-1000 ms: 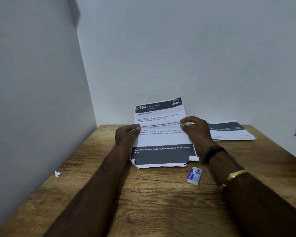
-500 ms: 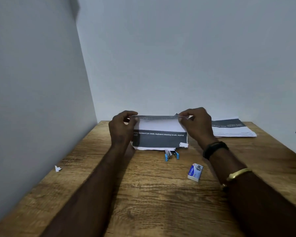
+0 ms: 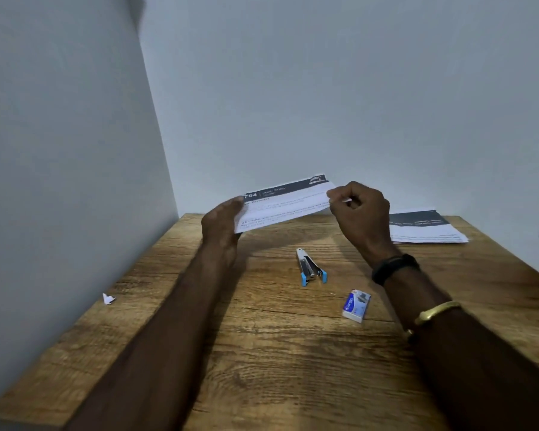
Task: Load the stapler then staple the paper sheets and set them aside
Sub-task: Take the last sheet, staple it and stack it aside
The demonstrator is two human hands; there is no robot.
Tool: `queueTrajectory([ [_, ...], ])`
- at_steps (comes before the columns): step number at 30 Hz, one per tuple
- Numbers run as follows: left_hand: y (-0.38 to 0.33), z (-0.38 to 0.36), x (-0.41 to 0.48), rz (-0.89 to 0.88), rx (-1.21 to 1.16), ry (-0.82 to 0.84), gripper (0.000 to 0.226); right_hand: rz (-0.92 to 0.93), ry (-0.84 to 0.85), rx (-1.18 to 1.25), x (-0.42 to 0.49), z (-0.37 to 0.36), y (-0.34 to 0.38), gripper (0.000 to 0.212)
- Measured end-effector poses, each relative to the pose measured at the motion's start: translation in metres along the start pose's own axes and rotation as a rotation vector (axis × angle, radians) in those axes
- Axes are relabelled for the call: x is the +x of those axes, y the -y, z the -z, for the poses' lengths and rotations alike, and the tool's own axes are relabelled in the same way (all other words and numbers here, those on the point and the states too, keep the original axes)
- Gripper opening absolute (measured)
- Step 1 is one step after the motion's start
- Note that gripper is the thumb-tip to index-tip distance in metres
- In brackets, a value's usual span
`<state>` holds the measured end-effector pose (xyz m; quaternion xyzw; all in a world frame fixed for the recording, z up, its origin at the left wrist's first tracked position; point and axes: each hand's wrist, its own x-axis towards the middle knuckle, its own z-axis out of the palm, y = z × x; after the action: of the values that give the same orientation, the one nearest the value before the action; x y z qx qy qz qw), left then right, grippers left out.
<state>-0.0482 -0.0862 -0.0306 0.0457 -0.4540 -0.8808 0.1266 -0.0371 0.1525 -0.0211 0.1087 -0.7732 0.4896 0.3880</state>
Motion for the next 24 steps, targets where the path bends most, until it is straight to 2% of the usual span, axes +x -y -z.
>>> queueTrajectory([
  [2, 0.004, 0.005, -0.002, 0.105, 0.006, 0.054, 0.033, -0.057, 0.053, -0.023, 0.000, 0.000, -0.002, 0.014],
  [3, 0.008, 0.007, 0.000, 0.101, 0.064, 0.058, 0.038, -0.098, 0.095, -0.038, -0.001, 0.001, -0.003, 0.016],
  [6, 0.018, 0.012, 0.008, -0.008, 0.298, 0.027, 0.052, -0.183, 0.304, -0.177, -0.005, 0.002, -0.004, 0.023],
  [9, 0.024, 0.014, 0.012, -0.097, 0.453, 0.013, 0.059, -0.213, 0.521, -0.443, -0.010, -0.001, 0.003, 0.020],
  [11, 0.025, 0.016, 0.014, -0.147, 0.514, 0.002, 0.063, -0.220, 0.508, -0.580, -0.010, -0.002, 0.012, 0.014],
  [13, 0.026, 0.016, 0.015, -0.171, 0.551, -0.013, 0.064, -0.221, 0.500, -0.610, -0.007, -0.003, 0.020, 0.013],
  [15, 0.026, 0.016, 0.013, -0.183, 0.588, -0.022, 0.065, -0.276, 0.623, -0.620, -0.004, -0.004, 0.027, 0.029],
  [17, 0.026, 0.015, 0.011, -0.198, 0.633, -0.019, 0.064, -0.330, 0.806, -0.678, -0.008, -0.008, 0.031, 0.055],
  [19, 0.027, 0.014, 0.010, -0.208, 0.649, -0.015, 0.065, -0.342, 0.919, -0.753, -0.013, -0.012, 0.033, 0.068],
  [24, 0.028, 0.014, 0.008, -0.220, 0.664, -0.001, 0.065, -0.350, 0.989, -0.739, -0.014, -0.016, 0.031, 0.048],
])
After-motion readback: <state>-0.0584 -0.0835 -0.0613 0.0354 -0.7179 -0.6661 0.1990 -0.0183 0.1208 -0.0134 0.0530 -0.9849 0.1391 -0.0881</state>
